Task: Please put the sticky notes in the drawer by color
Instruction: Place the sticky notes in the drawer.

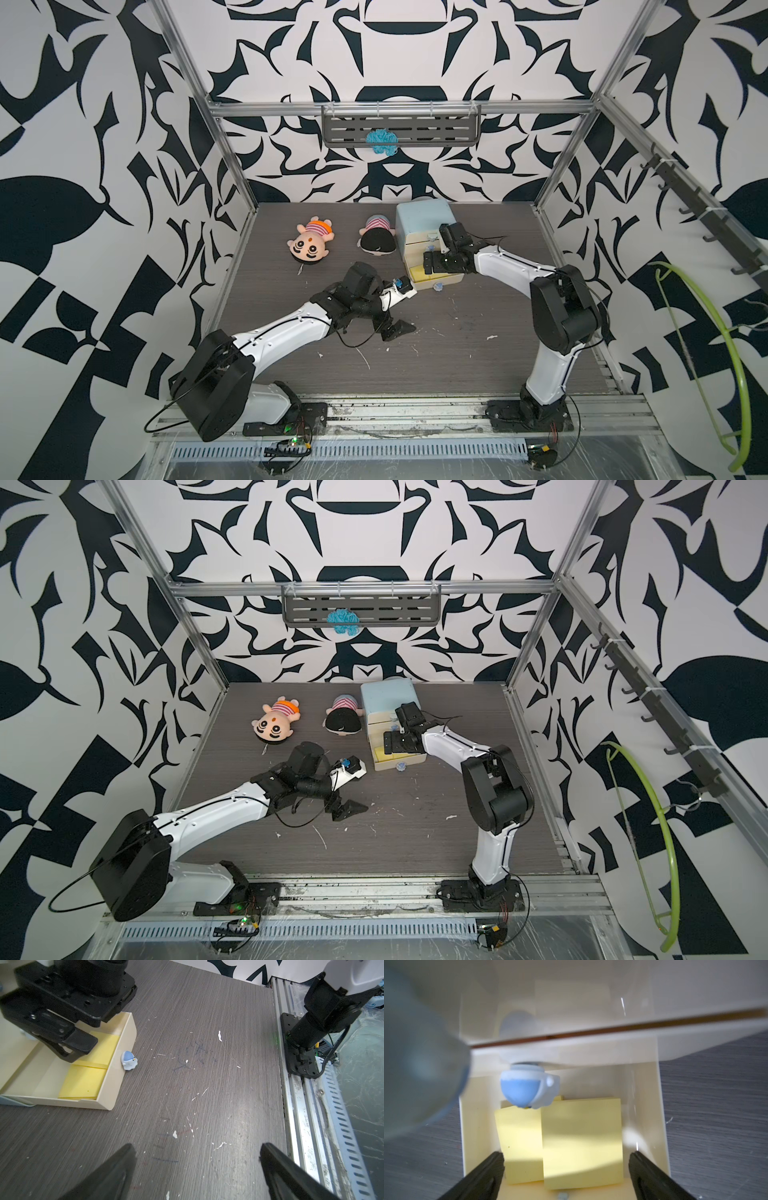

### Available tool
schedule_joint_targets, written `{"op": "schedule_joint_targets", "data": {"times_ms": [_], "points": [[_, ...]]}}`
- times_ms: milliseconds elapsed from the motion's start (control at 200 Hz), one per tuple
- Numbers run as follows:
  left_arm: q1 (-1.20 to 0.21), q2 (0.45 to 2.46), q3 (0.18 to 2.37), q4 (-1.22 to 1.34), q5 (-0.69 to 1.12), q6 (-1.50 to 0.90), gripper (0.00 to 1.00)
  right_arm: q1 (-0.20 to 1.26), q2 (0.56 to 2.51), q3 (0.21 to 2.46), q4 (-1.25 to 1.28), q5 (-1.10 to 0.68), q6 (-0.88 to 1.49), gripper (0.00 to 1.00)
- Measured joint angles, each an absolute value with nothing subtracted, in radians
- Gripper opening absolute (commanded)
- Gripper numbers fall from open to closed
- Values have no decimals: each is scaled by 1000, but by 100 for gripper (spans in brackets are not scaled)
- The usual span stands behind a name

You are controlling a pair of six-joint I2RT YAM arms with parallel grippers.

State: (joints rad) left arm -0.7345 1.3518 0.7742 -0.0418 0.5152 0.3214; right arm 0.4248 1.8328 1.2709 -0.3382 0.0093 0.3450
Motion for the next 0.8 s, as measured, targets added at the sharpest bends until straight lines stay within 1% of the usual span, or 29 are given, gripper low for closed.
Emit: {"op": "schedule_joint_targets", "data": {"times_ms": [60,155,305,450,530,625,800], "points": [[-735,1352,774,-41,516,321,99,425,1800,1254,-334,7,345,98],[-735,1353,774,-29,513,310,99,425,1724,1210,-321,7,347,94],[-735,1361,778,38,450,226,99,425,1554,1071,-271,27,347,91],[-735,1409,833,125,355,80,99,425,1412,886,-206,43,311,92],[-735,1452,901,150,285,-23,99,425,1364,785,-174,45,306,92],[-735,1509,1010,146,180,-157,99,425,1353,721,-164,43,302,92],[-735,1650,1289,28,-39,-387,99,425,1349,636,-78,-26,284,91]]}}
